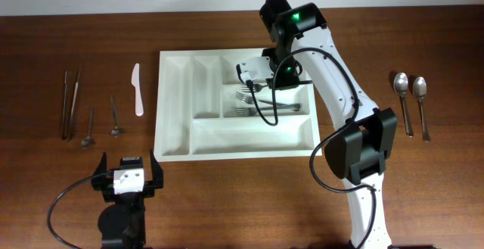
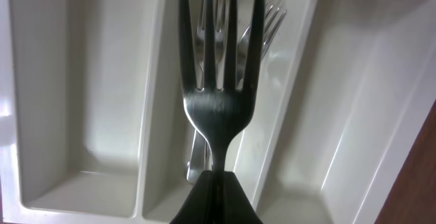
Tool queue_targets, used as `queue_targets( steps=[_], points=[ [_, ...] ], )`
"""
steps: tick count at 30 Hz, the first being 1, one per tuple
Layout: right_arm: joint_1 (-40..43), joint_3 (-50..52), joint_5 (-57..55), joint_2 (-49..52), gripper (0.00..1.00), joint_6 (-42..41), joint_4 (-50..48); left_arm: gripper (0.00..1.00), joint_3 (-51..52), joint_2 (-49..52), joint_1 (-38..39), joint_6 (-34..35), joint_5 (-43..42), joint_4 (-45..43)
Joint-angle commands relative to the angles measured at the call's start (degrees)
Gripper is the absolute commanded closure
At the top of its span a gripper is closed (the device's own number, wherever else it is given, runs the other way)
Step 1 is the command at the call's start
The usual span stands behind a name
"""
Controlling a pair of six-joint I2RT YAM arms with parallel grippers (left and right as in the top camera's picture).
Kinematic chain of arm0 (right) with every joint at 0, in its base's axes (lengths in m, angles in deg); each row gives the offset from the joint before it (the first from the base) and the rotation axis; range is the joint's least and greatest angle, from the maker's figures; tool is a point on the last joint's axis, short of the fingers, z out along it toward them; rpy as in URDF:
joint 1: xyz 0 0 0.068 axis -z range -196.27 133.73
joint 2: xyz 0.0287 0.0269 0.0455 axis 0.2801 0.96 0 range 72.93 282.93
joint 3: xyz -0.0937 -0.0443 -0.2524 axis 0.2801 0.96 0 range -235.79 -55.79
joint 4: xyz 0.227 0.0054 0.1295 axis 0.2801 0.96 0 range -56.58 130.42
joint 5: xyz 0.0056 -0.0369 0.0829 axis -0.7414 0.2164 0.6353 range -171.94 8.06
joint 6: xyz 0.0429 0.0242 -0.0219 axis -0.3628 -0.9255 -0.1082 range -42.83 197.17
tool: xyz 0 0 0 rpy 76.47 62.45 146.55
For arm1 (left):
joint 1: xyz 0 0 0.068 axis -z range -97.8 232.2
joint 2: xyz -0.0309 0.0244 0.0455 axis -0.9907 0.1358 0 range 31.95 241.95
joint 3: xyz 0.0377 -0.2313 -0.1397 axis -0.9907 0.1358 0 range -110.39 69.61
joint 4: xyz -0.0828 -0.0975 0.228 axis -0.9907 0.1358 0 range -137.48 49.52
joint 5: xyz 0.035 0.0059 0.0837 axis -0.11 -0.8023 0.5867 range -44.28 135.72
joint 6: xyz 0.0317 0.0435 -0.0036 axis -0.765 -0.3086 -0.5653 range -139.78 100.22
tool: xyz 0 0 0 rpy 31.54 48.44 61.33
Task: Pack container
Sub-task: 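Lower the fork into the middle compartment and open the right gripper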
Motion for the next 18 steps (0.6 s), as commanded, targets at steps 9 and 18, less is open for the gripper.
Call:
queue_targets(
  steps=[9,18],
  points=[
    [-0.35,-0.61,1.84,4.72,0.96,-2.71,-0.72,0.01,0.33,-0.48,0.26,-0.48,-0.59,-0.15],
    [-0.37,0.11,3.74,7.87,0.96,-2.73,-3.04,0.01,0.33,-0.48,0.26,-0.48,-0.59,-0.15]
  ],
)
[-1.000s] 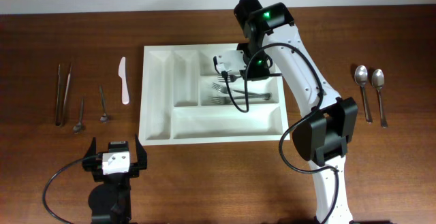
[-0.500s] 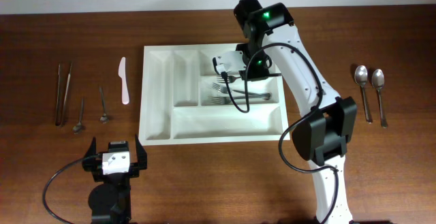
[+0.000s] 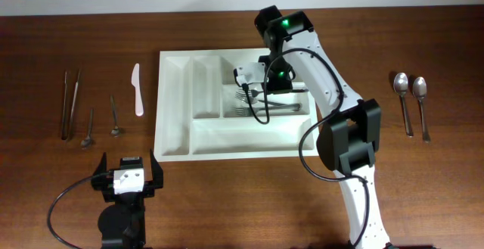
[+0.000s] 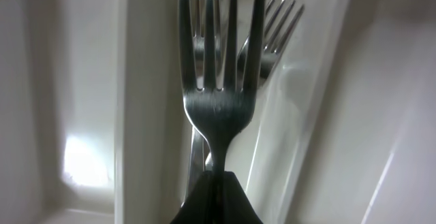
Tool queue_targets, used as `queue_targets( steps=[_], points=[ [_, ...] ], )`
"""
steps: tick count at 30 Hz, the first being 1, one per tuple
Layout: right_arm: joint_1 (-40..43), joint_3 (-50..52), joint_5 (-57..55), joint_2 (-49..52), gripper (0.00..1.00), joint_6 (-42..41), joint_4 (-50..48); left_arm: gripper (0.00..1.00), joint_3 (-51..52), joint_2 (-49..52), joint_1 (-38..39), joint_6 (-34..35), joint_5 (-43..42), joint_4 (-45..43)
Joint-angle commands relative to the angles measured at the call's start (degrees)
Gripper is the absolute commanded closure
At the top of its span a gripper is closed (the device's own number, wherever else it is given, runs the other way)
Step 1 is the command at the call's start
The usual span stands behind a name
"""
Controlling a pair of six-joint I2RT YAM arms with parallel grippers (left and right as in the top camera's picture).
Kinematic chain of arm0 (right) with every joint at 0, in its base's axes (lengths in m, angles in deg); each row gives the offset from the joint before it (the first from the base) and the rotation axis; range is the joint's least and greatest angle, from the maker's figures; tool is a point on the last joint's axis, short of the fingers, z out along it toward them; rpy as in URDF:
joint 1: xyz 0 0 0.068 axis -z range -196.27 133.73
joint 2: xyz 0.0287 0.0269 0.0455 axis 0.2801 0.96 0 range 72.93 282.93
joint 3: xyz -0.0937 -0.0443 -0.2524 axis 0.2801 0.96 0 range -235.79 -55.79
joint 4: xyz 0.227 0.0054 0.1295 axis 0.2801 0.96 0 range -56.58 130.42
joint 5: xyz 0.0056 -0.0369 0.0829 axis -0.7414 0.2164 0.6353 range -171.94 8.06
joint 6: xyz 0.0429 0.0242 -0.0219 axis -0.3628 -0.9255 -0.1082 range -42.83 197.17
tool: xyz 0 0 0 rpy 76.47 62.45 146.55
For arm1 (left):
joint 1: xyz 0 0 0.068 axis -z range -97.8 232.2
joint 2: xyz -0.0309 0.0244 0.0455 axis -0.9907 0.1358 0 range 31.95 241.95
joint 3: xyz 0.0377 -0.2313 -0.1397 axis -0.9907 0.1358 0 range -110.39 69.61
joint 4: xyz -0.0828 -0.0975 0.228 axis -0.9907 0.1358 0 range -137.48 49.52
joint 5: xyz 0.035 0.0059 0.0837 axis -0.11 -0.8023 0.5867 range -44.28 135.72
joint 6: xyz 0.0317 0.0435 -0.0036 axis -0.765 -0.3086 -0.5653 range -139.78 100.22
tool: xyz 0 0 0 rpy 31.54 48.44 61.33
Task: Pack container
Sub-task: 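Lower the fork into the middle compartment and open the right gripper, then move the right gripper right over the two silver spoons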
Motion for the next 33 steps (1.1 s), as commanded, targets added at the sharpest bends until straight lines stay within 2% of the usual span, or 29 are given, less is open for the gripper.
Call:
queue_targets(
  steps=[1,13,21,23,24,25,26,33],
  points=[
    [-0.37,0.09,3.06,1.42,0.96,-0.11,-0.33,0.01,0.33,-0.48,0.26,-0.48,-0.59,-0.15],
    [-0.37,4.44,5.22,1.64,0.96,-0.11,-1.97,0.01,0.33,-0.48,0.26,-0.48,-0.59,-0.15],
    [-0.35,4.92,5.22,1.64,0.82,-0.11,-2.38,0.01,0.33,-0.48,0.26,-0.48,-0.59,-0.15],
    [-0.37,4.92,5.22,1.64,0.71,-0.11,-2.45,0.01,0.33,-0.48,0.26,-0.48,-0.59,-0.15],
    [-0.37,4.92,5.22,1.64,0.55,-0.11,-2.56,0.01,0.33,-0.48,0.26,-0.48,-0.59,-0.15],
    [-0.37,4.9,5.25,1.64,0.2,-0.11,-2.64,0.01,0.33,-0.48,0.26,-0.48,-0.59,-0.15],
    [-0.35,4.85,5.22,1.62,0.01,-0.13,-2.62,0.01,0.33,-0.48,0.26,-0.48,-0.59,-0.15],
    [-0.24,-0.22,0.94,-0.24,0.01,-7.26,-1.86,0.01,0.33,-0.48,0.26,-0.48,-0.59,-0.15]
  ],
)
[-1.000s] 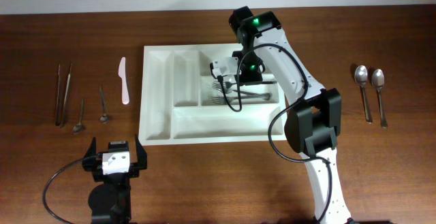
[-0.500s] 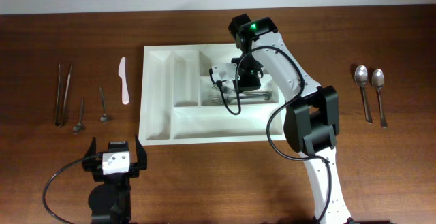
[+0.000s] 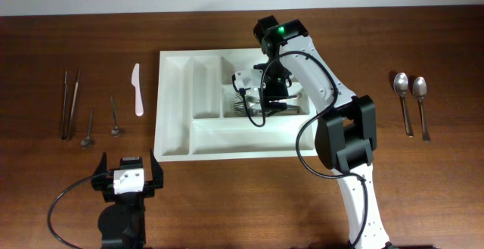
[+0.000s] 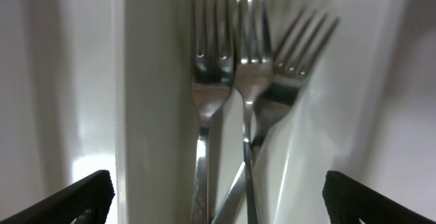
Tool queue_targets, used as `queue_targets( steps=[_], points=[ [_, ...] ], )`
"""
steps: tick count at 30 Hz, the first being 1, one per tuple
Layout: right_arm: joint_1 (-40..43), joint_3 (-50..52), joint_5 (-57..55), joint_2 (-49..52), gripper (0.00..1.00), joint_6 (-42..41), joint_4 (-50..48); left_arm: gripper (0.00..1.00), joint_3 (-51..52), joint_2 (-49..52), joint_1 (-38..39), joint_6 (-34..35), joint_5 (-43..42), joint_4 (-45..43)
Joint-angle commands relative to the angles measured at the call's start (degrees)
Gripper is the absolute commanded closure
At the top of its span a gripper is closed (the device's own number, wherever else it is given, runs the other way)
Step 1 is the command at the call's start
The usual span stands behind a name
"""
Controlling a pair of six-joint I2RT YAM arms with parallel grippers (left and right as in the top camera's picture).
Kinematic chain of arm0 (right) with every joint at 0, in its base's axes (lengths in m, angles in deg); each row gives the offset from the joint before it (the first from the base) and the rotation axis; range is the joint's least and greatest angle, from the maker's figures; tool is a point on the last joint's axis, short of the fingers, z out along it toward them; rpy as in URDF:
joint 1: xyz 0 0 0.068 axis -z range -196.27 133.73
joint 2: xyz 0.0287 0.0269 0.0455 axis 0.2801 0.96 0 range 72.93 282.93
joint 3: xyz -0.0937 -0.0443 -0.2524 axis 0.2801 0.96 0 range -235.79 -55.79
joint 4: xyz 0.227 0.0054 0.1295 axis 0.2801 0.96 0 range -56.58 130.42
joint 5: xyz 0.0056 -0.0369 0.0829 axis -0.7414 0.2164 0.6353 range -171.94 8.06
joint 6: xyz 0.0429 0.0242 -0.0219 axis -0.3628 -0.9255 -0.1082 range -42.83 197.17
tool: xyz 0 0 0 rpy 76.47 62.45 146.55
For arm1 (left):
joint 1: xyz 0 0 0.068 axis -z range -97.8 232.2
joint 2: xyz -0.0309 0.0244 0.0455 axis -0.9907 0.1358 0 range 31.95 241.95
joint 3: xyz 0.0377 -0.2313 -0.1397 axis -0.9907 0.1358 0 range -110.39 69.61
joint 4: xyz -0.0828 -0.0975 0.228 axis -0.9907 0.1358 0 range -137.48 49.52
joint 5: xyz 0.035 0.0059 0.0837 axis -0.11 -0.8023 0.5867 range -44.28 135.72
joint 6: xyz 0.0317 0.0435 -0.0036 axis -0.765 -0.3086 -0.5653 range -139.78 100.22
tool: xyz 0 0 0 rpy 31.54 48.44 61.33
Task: Pack container
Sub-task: 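Move the right gripper right over the two silver spoons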
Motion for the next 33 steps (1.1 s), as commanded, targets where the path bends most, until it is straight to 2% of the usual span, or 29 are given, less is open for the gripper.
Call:
queue_targets(
  steps=[1,4,8,16,18,21,23,28,33],
  points=[
    [-0.11,-5.6,-4.22,-1.84,0.01,-4.13,1.05,0.01,0.33,-0.48,0.26,-0.48,-0.59,-0.15],
    [0.94,-11.13,-8.0,-4.63,0.01,-4.98,4.59,0.01,0.33,-0.48,0.26,-0.48,-0.59,-0.15],
    [4.55,-18.29,-10.19,-6.84,0.01,-11.47,9.03,0.01,0.33,-0.48,0.26,-0.48,-0.59,-0.15],
    [18.21,-24.52,-10.12,-9.35,0.01,-22.51,16.22,0.01,0.33,-0.48,0.26,-0.48,-0.59,-0.15],
    [21.94,-24.52,-10.03,-9.53,0.01,-30.14,16.22,0.01,0.33,-0.48,0.26,-0.48,-0.59,-0.15],
    [27.41,-24.24,-9.88,-9.53,0.01,-51.98,16.22,0.01,0.33,-0.48,0.26,-0.48,-0.59,-0.15],
    [30.38,-24.2,-9.92,-9.51,0.01,-61.24,16.2,0.01,0.33,-0.48,0.26,-0.48,-0.59,-0.15],
    [35.58,-23.43,-10.16,-9.14,0.01,-60.24,16.2,0.01,0.33,-0.48,0.26,-0.48,-0.59,-0.15],
    [39.71,-19.26,-10.16,-8.98,0.01,-55.08,15.69,0.01,0.33,-0.48,0.26,-0.48,-0.59,-0.15]
  ],
)
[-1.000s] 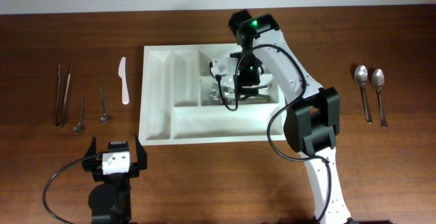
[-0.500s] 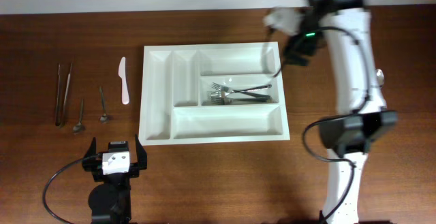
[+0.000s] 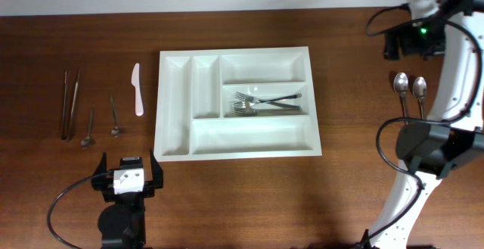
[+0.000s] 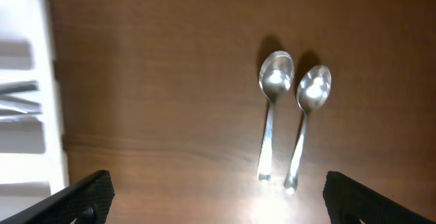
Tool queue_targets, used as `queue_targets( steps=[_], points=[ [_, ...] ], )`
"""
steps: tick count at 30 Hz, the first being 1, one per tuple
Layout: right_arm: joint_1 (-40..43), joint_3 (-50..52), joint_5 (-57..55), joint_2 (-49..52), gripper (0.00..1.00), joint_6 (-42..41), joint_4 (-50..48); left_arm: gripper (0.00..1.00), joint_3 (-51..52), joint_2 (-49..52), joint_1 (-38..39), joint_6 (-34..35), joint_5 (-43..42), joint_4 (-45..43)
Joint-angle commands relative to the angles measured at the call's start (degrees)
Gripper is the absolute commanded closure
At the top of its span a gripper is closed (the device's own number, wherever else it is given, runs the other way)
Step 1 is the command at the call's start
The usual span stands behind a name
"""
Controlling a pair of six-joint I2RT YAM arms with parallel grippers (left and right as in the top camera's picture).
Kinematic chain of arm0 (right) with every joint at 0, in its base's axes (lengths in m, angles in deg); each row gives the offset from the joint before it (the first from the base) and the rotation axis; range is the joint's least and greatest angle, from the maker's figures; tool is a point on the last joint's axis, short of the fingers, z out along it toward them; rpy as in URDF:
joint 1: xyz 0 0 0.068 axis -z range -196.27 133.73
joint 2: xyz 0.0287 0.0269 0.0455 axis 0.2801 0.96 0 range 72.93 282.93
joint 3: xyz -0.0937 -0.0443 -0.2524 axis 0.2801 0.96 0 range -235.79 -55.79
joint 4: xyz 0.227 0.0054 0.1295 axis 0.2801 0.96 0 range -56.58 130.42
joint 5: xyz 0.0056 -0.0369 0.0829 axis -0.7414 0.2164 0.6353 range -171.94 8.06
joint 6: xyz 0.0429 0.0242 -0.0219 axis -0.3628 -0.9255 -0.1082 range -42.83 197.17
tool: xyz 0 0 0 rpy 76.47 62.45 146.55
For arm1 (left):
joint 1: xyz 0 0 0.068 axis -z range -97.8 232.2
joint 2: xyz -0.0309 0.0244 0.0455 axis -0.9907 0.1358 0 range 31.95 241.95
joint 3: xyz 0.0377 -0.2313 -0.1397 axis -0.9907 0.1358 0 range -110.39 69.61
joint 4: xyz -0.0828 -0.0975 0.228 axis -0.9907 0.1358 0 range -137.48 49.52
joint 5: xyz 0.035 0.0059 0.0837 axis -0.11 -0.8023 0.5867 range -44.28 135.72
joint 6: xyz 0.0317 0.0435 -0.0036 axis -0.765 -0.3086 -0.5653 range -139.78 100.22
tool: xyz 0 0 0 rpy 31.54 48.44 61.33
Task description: Pack container
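The white cutlery tray [image 3: 234, 147] lies mid-table, with three forks [image 3: 265, 103] in its middle right compartment. Two steel spoons [image 3: 402, 82] lie side by side on the wood to the right of it. In the right wrist view both spoons [image 4: 272, 88] show bowl-up, and the tray's edge [image 4: 27, 81] is at the left. My right gripper [image 3: 395, 45] hovers at the far right just beyond the spoons; it [image 4: 218, 207] is open and empty, fingertips [image 4: 88, 193] wide apart. My left gripper [image 3: 127, 175] rests open near the front left.
Left of the tray lie a white plastic knife [image 3: 137, 90], two small spoons [image 3: 89, 128], and a pair of long thin metal sticks [image 3: 69, 101]. The tray's other compartments hold nothing.
My right gripper was open low over the forks in the tray. Now it is far to the right above the two spoons, still open and empty. The forks stay in the tray.
My right gripper was shut on a fork above the tray's fork compartment, then closer to the two forks lying there. Then it was open, with three forks together in the compartment. Now it is over the spoons at the right.
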Motion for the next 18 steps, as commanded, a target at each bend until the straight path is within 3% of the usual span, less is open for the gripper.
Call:
queue_targets(
  steps=[1,8,14,18],
  points=[
    [2.64,3.43,-0.07,-0.33,0.01,0.26,-0.31,0.01,0.33,-0.48,0.26,-0.48,-0.59,-0.15],
    [3.69,4.13,1.07,0.0,0.01,-1.51,-2.93,0.01,0.33,-0.48,0.26,-0.48,-0.59,-0.15],
    [3.52,9.33,1.09,0.9,0.01,-22.43,-10.29,0.01,0.33,-0.48,0.26,-0.48,-0.59,-0.15],
    [2.99,13.14,2.4,0.9,0.01,-24.63,-11.3,0.01,0.33,-0.48,0.26,-0.48,-0.59,-0.15]
  ],
)
